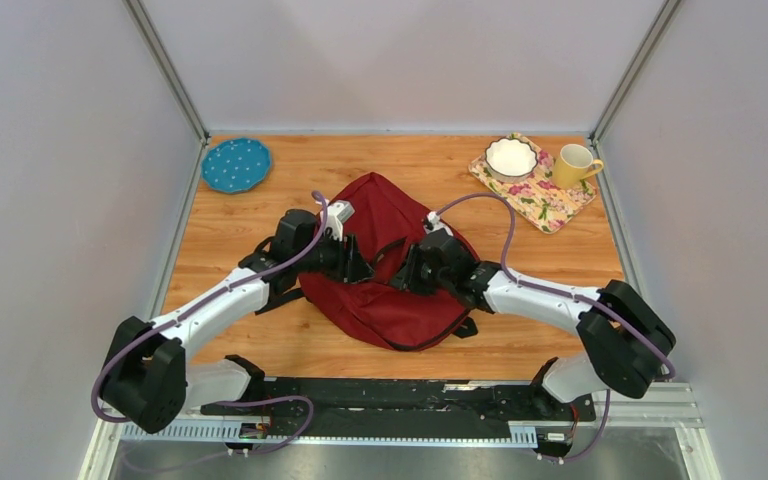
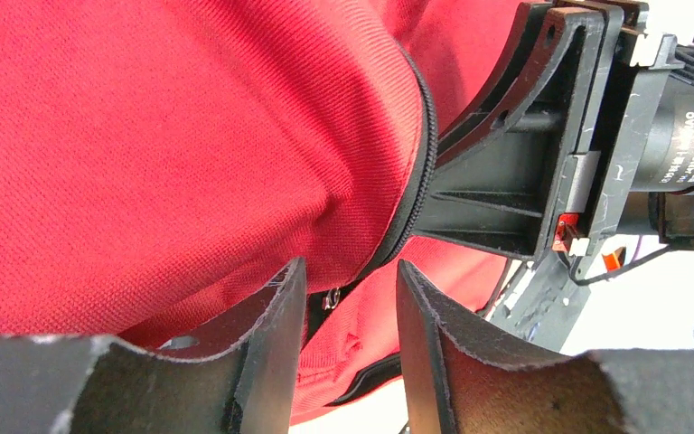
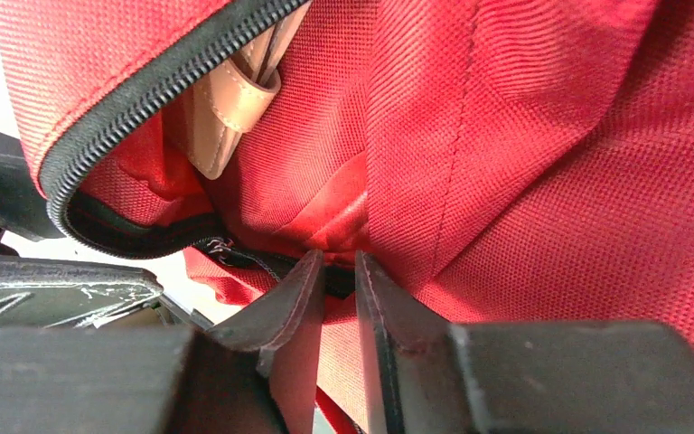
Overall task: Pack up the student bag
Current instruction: Place the personal item in the student bag.
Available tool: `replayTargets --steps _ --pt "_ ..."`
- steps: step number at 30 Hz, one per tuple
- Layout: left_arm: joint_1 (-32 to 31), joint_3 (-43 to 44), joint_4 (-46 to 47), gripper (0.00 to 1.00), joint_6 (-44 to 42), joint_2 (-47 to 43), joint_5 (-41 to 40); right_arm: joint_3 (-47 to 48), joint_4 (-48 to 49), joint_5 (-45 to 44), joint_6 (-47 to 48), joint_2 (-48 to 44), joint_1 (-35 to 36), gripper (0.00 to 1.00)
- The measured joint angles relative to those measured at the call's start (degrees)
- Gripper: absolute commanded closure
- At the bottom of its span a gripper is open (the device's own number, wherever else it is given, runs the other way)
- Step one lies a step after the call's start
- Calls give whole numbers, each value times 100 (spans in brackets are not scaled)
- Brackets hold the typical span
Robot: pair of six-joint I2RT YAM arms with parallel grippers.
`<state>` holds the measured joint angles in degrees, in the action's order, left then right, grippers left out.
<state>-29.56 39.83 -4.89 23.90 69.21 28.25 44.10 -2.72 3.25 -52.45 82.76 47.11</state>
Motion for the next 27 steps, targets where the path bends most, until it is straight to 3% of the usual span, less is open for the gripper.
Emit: replayTargets --steps 1,4,8,14,27 --pt "0 -13 -17 51 -4 -2 7 -31 -4 -20 2 0 35 85" --pt "-11 -31 -96 51 -22 -2 44 -79 -9 -85 24 0 149 95" --pt "-125 -96 -175 51 -20 -98 -22 -107 -26 -459 90 -15 479 100" --pt "-498 -144 -380 50 -57 -597 -234 -212 44 -962 409 -203 1182 100" --pt "-599 -656 -428 50 7 -780 -772 -299 44 -929 743 -501 1364 90"
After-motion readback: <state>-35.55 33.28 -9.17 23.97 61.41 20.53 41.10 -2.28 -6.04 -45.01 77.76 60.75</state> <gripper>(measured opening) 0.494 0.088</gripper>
